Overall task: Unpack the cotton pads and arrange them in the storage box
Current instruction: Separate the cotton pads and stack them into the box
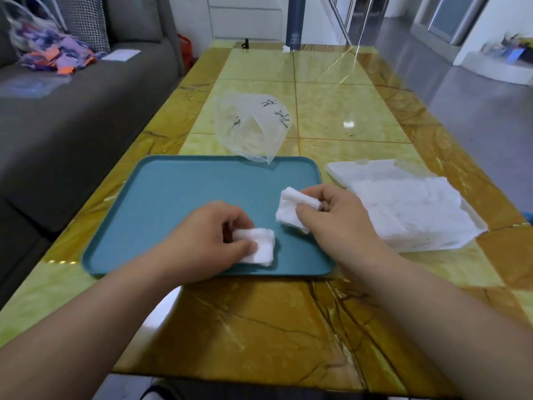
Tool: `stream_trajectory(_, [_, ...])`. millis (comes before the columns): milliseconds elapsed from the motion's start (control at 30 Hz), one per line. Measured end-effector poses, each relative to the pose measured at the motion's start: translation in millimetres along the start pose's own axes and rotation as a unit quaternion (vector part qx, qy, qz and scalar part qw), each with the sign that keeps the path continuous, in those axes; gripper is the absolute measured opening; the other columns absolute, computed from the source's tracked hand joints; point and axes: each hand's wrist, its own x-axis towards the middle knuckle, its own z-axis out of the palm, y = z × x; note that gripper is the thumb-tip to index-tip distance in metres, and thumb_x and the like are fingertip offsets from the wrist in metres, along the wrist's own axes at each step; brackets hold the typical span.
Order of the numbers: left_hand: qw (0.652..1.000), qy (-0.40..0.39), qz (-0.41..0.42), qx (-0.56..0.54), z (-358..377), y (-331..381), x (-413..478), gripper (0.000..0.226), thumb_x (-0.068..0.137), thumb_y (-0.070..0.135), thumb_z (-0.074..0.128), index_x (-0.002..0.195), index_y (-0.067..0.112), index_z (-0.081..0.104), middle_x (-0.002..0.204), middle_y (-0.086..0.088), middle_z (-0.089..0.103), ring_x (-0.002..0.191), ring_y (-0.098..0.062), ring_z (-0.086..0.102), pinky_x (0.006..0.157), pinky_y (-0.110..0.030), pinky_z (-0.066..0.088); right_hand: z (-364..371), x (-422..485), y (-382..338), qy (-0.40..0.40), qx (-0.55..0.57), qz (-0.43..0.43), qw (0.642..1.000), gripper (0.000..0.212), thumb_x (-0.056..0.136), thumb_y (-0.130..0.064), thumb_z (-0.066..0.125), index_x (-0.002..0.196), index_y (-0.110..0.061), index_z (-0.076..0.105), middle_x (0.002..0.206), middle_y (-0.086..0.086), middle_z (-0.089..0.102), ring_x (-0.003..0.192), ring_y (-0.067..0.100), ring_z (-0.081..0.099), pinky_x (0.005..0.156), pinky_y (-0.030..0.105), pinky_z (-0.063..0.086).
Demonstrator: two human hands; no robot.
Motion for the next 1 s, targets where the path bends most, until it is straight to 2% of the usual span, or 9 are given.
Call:
stream_trajectory(133, [0.999, 0.026, 0.018, -0.022, 1, 0, -3, 0.019, 0.081, 0.031, 0.084, 0.084, 0.032, 0.065, 0.088, 0.011, 0.062, 0.082, -0.001, 0.059, 0.069, -0.017, 0.045, 5, -3, -3, -0.012, -0.009, -0.011, 1.000, 0.011, 0.093, -0.018, 0.067, 0.096, -0.028, 0.070, 0.092, -0.005, 0.075, 0.086, 0.012, 0.070, 0.071, 0.025, 0.054])
stream_trajectory(200, [0.998, 0.049, 0.023, -0.038, -3, 2, -4, 0.018, 0.081, 0.029, 0.084, 0.083, 0.029, 0.066, 0.087, 0.012, 0.065, 0.081, 0.002, 0.060, 0.069, -0.012, 0.044, 7, -4, -4, -0.012, -0.010, -0.016, 1.000, 0.011, 0.093, -0.016, 0.067, 0.097, -0.026, 0.071, 0.091, -0.002, 0.076, 0.084, 0.015, 0.070, 0.069, 0.027, 0.056])
stream_trajectory(300, [0.992, 0.073, 0.032, -0.097, -10, 5, -6, 0.014, 0.083, 0.017, 0.083, 0.085, 0.020, 0.069, 0.080, 0.010, 0.068, 0.060, 0.011, 0.056, 0.057, -0.005, 0.039, 9, -5, -4, 0.000, 0.003, -0.018, 1.000, 0.012, 0.093, -0.015, 0.067, 0.097, -0.027, 0.071, 0.089, -0.001, 0.077, 0.082, 0.019, 0.071, 0.076, 0.038, 0.060])
stream_trajectory(367, [0.986, 0.082, 0.030, -0.145, -12, 5, -7, 0.012, 0.085, 0.010, 0.080, 0.087, 0.014, 0.069, 0.070, 0.012, 0.067, 0.053, 0.008, 0.054, 0.055, -0.007, 0.039, 8, -4, -3, 0.012, 0.010, -0.023, 1.000, 0.014, 0.093, -0.015, 0.068, 0.098, -0.027, 0.072, 0.090, -0.006, 0.077, 0.082, 0.014, 0.072, 0.081, 0.039, 0.060])
stream_trajectory(567, [0.961, 0.061, -0.008, -0.271, -11, 1, -7, 0.016, 0.092, 0.006, 0.074, 0.103, 0.017, 0.070, 0.091, 0.000, 0.080, 0.083, -0.024, 0.075, 0.075, -0.034, 0.060, 9, -2, -2, 0.010, 0.039, -0.025, 0.999, 0.014, 0.094, -0.018, 0.071, 0.102, -0.029, 0.072, 0.091, -0.010, 0.078, 0.086, 0.008, 0.074, 0.088, 0.043, 0.062])
stream_trajectory(700, [0.939, 0.027, 0.002, -0.343, -14, 9, -10, 0.014, 0.091, 0.002, 0.073, 0.102, 0.011, 0.072, 0.090, -0.005, 0.080, 0.079, -0.017, 0.072, 0.075, -0.029, 0.059, 8, -4, -5, -0.043, 0.063, -0.017, 0.997, 0.018, 0.092, -0.012, 0.074, 0.104, -0.025, 0.074, 0.090, -0.006, 0.081, 0.089, 0.016, 0.077, 0.091, 0.046, 0.062])
stream_trajectory(833, [0.938, 0.022, 0.013, -0.347, -11, 14, -9, 0.017, 0.089, 0.002, 0.076, 0.100, 0.015, 0.078, 0.098, -0.012, 0.077, 0.091, -0.033, 0.071, 0.086, -0.044, 0.060, 8, -6, -8, -0.123, 0.093, -0.014, 0.988, 0.027, 0.096, 0.001, 0.065, 0.113, -0.017, 0.076, 0.097, 0.004, 0.081, 0.096, 0.021, 0.078, 0.093, 0.046, 0.062])
stream_trajectory(900, [0.939, 0.035, 0.006, -0.342, -10, 15, -8, 0.018, 0.087, 0.004, 0.078, 0.099, 0.018, 0.079, 0.097, -0.011, 0.077, 0.087, -0.025, 0.071, 0.086, -0.046, 0.060, 8, -6, -8, -0.153, 0.094, -0.025, 0.984, 0.030, 0.098, 0.002, 0.060, 0.118, -0.015, 0.075, 0.101, 0.006, 0.081, 0.099, 0.022, 0.077, 0.092, 0.042, 0.062])
stream_trajectory(1000, [0.939, 0.037, 0.005, -0.342, -11, 15, -8, 0.020, 0.084, 0.003, 0.080, 0.100, 0.015, 0.078, 0.096, -0.014, 0.076, 0.082, -0.017, 0.069, 0.079, -0.036, 0.062, 8, -7, -10, -0.169, 0.087, -0.040, 0.981, 0.033, 0.100, 0.004, 0.057, 0.120, -0.014, 0.075, 0.102, 0.005, 0.081, 0.099, 0.020, 0.077, 0.091, 0.036, 0.062])
